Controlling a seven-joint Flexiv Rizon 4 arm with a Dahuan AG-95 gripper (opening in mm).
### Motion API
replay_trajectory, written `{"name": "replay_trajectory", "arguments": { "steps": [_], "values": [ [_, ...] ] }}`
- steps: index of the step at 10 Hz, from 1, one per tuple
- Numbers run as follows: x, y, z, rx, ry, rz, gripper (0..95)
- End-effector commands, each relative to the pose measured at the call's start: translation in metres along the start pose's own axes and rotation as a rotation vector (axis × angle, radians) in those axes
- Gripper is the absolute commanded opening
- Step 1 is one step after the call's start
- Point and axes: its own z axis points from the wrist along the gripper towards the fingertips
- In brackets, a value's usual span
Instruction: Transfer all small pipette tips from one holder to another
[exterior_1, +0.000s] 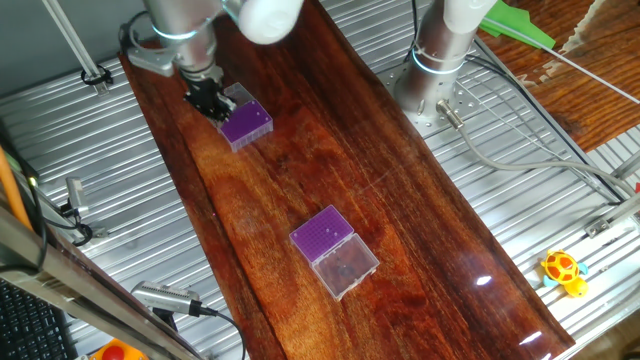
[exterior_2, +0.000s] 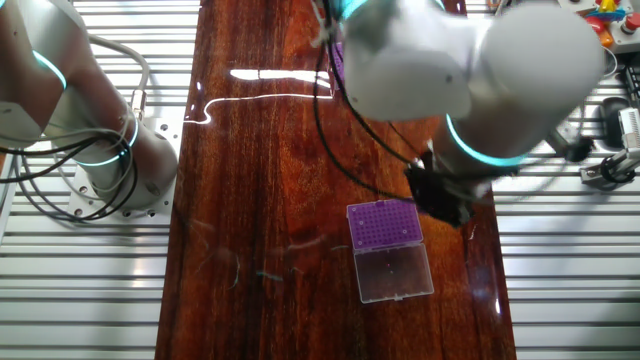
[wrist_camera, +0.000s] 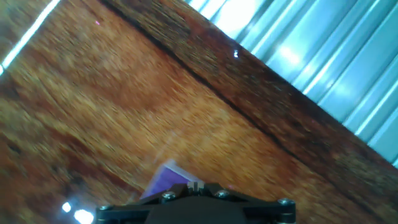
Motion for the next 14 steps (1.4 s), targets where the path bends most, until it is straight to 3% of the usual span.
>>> {"name": "replay_trajectory", "arguments": {
  "steps": [1, 2, 3, 9, 14],
  "values": [
    [0.014, -0.005, 0.002, 0.005, -0.004, -0.019, 0.0],
    [0.017, -0.006, 0.004, 0.005, -0.006, -0.015, 0.0],
    [0.019, -0.006, 0.007, 0.004, -0.011, -0.006, 19.0],
    [0.031, 0.009, 0.018, 0.003, -0.027, 0.055, 19.0],
    [0.03, 0.008, 0.024, 0.008, -0.032, 0.093, 19.0]
  ]
}}
